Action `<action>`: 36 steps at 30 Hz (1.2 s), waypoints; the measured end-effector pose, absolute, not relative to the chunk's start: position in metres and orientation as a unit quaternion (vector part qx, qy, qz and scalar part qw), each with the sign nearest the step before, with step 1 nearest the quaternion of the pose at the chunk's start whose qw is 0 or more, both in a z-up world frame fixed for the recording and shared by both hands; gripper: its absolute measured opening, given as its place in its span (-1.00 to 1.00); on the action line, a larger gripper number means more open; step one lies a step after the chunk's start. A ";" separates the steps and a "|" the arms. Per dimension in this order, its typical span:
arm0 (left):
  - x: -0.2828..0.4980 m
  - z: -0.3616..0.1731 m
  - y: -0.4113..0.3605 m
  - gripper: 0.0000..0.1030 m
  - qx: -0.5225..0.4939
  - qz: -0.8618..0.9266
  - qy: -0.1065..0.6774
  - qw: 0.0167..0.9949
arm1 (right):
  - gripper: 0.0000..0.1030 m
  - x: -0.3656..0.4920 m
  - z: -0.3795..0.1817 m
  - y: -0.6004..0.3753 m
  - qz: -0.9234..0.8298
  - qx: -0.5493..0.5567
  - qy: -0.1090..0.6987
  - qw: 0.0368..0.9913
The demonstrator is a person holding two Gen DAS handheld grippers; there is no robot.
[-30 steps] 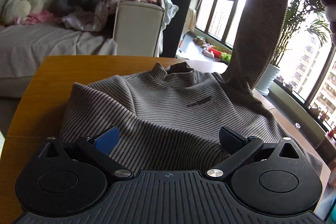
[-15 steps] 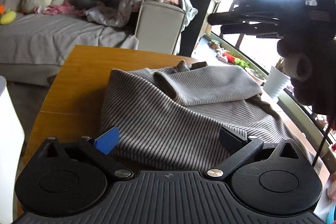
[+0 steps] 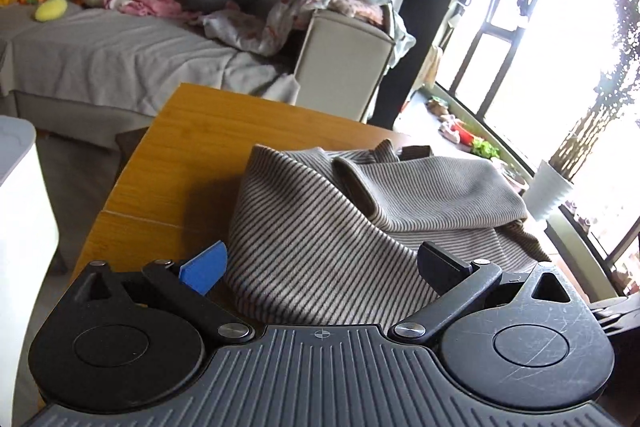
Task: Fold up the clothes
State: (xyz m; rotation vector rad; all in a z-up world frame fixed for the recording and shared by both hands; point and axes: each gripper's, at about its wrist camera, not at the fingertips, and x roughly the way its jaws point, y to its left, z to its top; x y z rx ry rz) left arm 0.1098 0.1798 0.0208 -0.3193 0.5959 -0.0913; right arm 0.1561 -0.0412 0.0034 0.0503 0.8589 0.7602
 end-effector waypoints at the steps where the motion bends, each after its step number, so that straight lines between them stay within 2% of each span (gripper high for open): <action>1: 0.108 0.023 0.181 1.00 -0.156 -0.041 0.290 0.943 | -0.93 0.159 0.023 -0.039 0.364 0.001 0.359 0.859; 4: 0.105 0.029 0.183 1.00 -0.153 -0.032 0.283 0.946 | -0.93 0.177 0.079 -0.042 0.355 -0.039 0.234 0.904; 9: 0.113 0.033 0.178 1.00 -0.153 -0.037 0.283 0.946 | -0.93 0.244 0.130 -0.091 0.277 -0.030 0.161 0.947; 11: 0.119 0.031 0.169 1.00 -0.146 -0.047 0.288 0.945 | -0.93 0.269 0.122 -0.115 0.249 -0.010 0.184 0.951; 22: 0.169 0.030 0.104 1.00 -0.085 -0.109 0.290 0.947 | -0.91 0.319 -0.020 -0.205 0.160 0.115 0.366 0.910; 24: 0.181 0.027 0.092 1.00 -0.086 -0.120 0.288 0.946 | -0.81 0.317 -0.029 -0.205 0.150 0.107 0.371 0.910; 28: 0.199 0.015 0.078 1.00 -0.082 -0.127 0.297 0.943 | -0.41 0.305 -0.018 -0.203 0.123 0.078 0.350 0.925; 30: 0.204 0.009 0.074 1.00 -0.072 -0.122 0.304 0.942 | -0.26 0.292 -0.001 -0.201 0.132 0.065 0.307 0.940; 34: 0.211 0.001 0.070 1.00 -0.060 -0.118 0.312 0.941 | 0.68 0.273 0.024 -0.195 0.211 0.100 0.238 0.943; 35: 0.210 0.001 0.069 1.00 -0.059 -0.118 0.313 0.941 | 0.84 0.273 0.022 -0.193 0.237 0.123 0.238 0.934; 36: 0.210 0.000 0.069 1.00 -0.057 -0.118 0.313 0.941 | 0.90 0.275 0.018 -0.191 0.253 0.143 0.247 0.925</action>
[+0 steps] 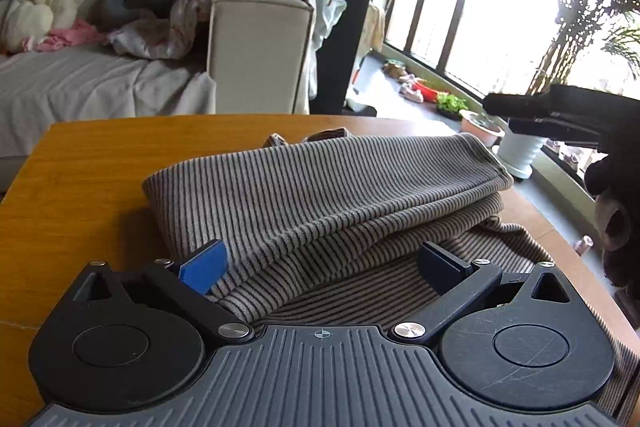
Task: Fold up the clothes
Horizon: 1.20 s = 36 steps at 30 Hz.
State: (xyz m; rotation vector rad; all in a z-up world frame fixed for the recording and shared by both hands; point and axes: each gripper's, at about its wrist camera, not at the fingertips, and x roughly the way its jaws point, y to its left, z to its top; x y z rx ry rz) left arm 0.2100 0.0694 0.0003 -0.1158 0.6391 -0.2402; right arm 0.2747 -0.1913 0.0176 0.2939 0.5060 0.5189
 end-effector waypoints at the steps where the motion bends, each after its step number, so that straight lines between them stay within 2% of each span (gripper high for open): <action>1: 0.210 0.000 0.069 1.00 -0.054 -0.117 0.314 0.941 | 0.98 0.277 0.008 -0.189 0.257 0.159 0.260 0.917; 13: 0.217 -0.007 0.075 1.00 -0.026 -0.089 0.320 0.943 | 1.00 0.275 -0.039 -0.193 0.191 0.198 0.302 0.913; 20: 0.202 0.023 0.078 1.00 -0.077 -0.116 0.260 0.956 | 1.00 0.273 -0.051 -0.196 0.173 0.207 0.309 0.912; 22: 0.203 0.019 0.070 1.00 -0.073 -0.132 0.258 0.954 | 1.00 0.272 -0.051 -0.195 0.170 0.204 0.310 0.913; 25: 0.216 -0.006 0.065 1.00 -0.077 -0.125 0.296 0.944 | 1.00 0.268 -0.051 -0.196 0.154 0.203 0.309 0.916; 28: 0.214 -0.012 0.068 1.00 -0.076 -0.123 0.291 0.946 | 1.00 0.262 -0.050 -0.199 0.124 0.207 0.307 0.921; 31: 0.215 -0.015 0.069 1.00 -0.066 -0.120 0.293 0.946 | 1.00 0.253 -0.038 -0.197 0.101 0.182 0.279 0.938; 36: 0.220 -0.015 0.071 1.00 -0.058 -0.125 0.294 0.946 | 1.00 0.240 0.008 -0.174 0.160 0.126 0.203 0.958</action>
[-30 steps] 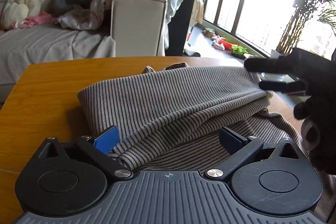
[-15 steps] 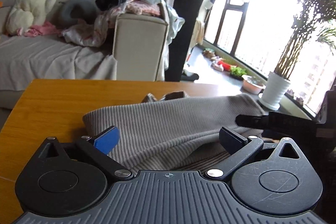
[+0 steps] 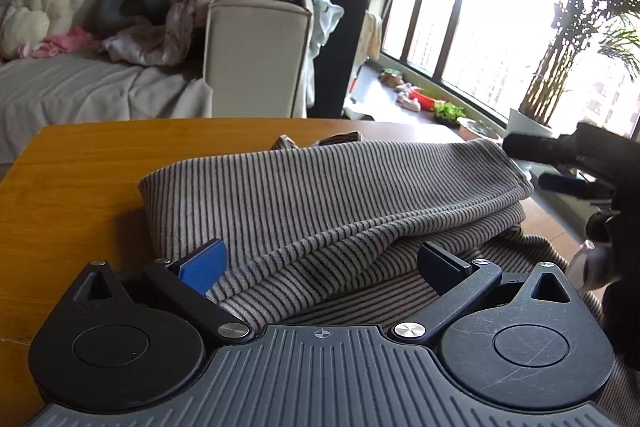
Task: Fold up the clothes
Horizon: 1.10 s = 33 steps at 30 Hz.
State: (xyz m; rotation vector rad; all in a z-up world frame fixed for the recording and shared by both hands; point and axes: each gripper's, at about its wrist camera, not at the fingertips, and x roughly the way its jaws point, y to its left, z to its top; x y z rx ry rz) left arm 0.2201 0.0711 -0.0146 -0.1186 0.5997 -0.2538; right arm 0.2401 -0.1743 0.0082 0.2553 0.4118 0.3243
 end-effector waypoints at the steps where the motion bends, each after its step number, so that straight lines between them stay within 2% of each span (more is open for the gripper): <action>1: 0.220 -0.015 0.071 1.00 -0.058 -0.125 0.295 0.946 | 1.00 0.245 0.010 -0.169 0.174 0.132 0.211 0.953; 3: 0.220 -0.015 0.071 1.00 -0.057 -0.125 0.294 0.946 | 1.00 0.256 0.011 -0.159 0.200 0.143 0.230 0.942; 7: 0.217 -0.015 0.070 1.00 -0.054 -0.123 0.293 0.947 | 1.00 0.285 -0.036 -0.152 0.192 0.166 0.309 0.916; 8: 0.216 -0.015 0.070 1.00 -0.055 -0.123 0.293 0.947 | 1.00 0.281 -0.045 -0.151 0.195 0.148 0.282 0.928; 21: 0.225 -0.014 0.076 1.00 -0.042 -0.136 0.301 0.943 | 1.00 0.261 -0.046 -0.159 0.201 0.182 0.269 0.924; 28: 0.224 -0.015 0.071 1.00 -0.026 -0.128 0.299 0.945 | 1.00 0.264 -0.039 -0.150 0.219 0.122 0.295 0.922; 30: 0.224 -0.015 0.072 1.00 -0.029 -0.128 0.297 0.946 | 0.99 0.258 -0.030 -0.155 0.213 0.118 0.281 0.929; 31: 0.223 -0.015 0.073 1.00 -0.032 -0.128 0.296 0.946 | 0.97 0.256 -0.027 -0.156 0.209 0.114 0.275 0.931; 33: 0.222 -0.015 0.075 1.00 -0.039 -0.128 0.294 0.947 | 0.78 0.255 -0.029 -0.153 0.203 0.089 0.280 0.934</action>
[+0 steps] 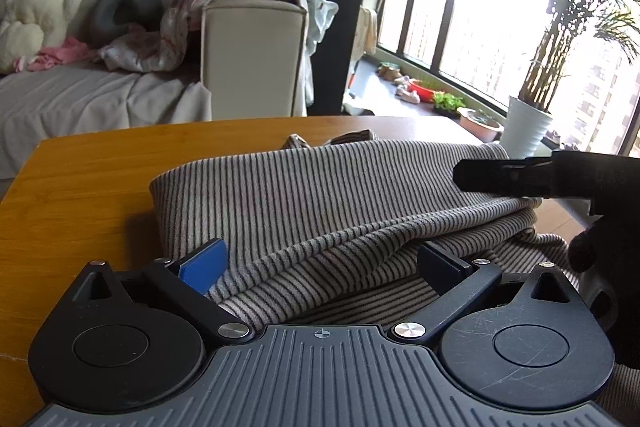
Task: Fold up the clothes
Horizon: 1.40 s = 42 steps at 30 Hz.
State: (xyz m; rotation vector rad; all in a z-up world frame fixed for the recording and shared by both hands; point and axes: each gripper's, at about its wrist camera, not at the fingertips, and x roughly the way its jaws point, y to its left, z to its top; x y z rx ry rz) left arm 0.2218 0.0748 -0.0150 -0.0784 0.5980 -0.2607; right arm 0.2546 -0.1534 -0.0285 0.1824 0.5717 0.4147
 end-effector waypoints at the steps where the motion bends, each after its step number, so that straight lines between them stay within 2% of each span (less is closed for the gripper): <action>1: 0.221 -0.015 0.075 1.00 -0.040 -0.128 0.293 0.947 | 0.63 0.254 -0.029 -0.152 0.199 0.077 0.282 0.935; 4: 0.221 -0.015 0.076 1.00 -0.042 -0.129 0.293 0.947 | 0.34 0.252 -0.032 -0.148 0.189 0.039 0.288 0.938; 10: 0.220 -0.015 0.077 1.00 -0.048 -0.132 0.291 0.946 | 0.36 0.250 -0.036 -0.139 0.168 -0.034 0.299 0.939; 22: 0.220 -0.015 0.079 1.00 -0.058 -0.133 0.289 0.946 | 0.36 0.298 -0.033 -0.130 0.165 0.009 0.333 0.928; 25: 0.220 -0.015 0.080 1.00 -0.060 -0.134 0.289 0.946 | 0.38 0.286 -0.038 -0.123 0.163 -0.032 0.309 0.936; 30: 0.220 -0.015 0.081 1.00 -0.063 -0.134 0.288 0.946 | 0.38 0.250 -0.016 -0.135 0.173 -0.033 0.281 0.943; 38: 0.219 -0.015 0.082 1.00 -0.064 -0.131 0.286 0.947 | 0.40 0.235 -0.032 -0.126 0.174 -0.104 0.295 0.934; 42: 0.218 -0.014 0.084 1.00 -0.072 -0.129 0.284 0.947 | 0.39 0.245 0.001 -0.120 0.194 -0.086 0.270 0.939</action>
